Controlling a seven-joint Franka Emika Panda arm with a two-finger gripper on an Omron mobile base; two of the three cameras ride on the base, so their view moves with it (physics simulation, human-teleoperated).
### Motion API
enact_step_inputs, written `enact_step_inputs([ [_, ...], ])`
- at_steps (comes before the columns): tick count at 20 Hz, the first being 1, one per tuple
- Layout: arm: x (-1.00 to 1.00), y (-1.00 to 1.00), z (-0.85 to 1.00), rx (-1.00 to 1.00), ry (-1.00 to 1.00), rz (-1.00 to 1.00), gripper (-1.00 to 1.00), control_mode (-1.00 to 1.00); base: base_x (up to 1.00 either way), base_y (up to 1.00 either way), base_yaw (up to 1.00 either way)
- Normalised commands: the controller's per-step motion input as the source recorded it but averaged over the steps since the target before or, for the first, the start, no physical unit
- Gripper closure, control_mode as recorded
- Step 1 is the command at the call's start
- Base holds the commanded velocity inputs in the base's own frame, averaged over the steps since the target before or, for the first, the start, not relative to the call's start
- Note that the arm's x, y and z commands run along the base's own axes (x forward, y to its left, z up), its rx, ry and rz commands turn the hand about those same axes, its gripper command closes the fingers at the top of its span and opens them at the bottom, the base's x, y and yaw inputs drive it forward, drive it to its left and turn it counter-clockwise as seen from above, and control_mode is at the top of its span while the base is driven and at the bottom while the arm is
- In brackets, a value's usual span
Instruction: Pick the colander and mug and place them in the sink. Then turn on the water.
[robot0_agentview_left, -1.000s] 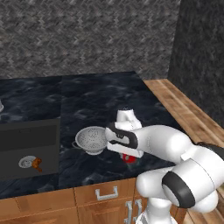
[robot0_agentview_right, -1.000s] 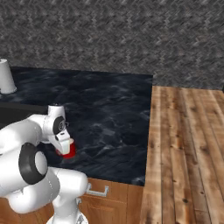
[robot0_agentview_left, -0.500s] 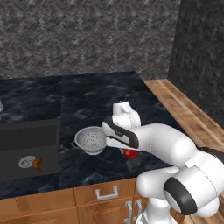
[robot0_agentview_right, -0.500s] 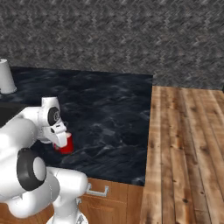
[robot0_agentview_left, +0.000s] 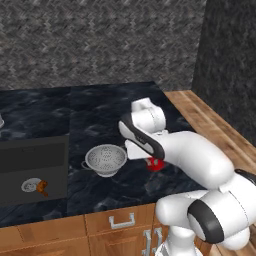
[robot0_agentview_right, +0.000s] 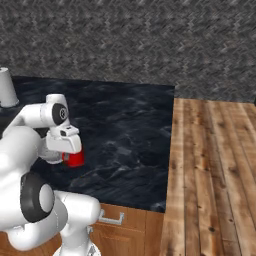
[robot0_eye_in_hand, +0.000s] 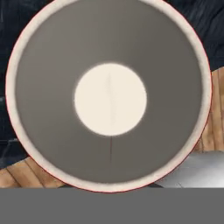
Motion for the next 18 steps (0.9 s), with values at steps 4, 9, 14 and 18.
enact_step_inputs([
  [4,-0.48,-0.12,0.55,0.0,0.11,0.1,1.0,-1.0,0.0,0.0,0.0],
  [9,-0.57,-0.01,0.53,0.0,0.1,0.01,1.0,-1.0,0.0,0.0,0.0],
  [14,-0.54,-0.11,0.27,0.01,0.04,0.0,1.0,-1.0,0.0,0.0,0.0],
  [18,-0.39,-0.18,0.27,0.01,0.0,0.01,1.0,-1.0,0.0,0.0,0.0],
])
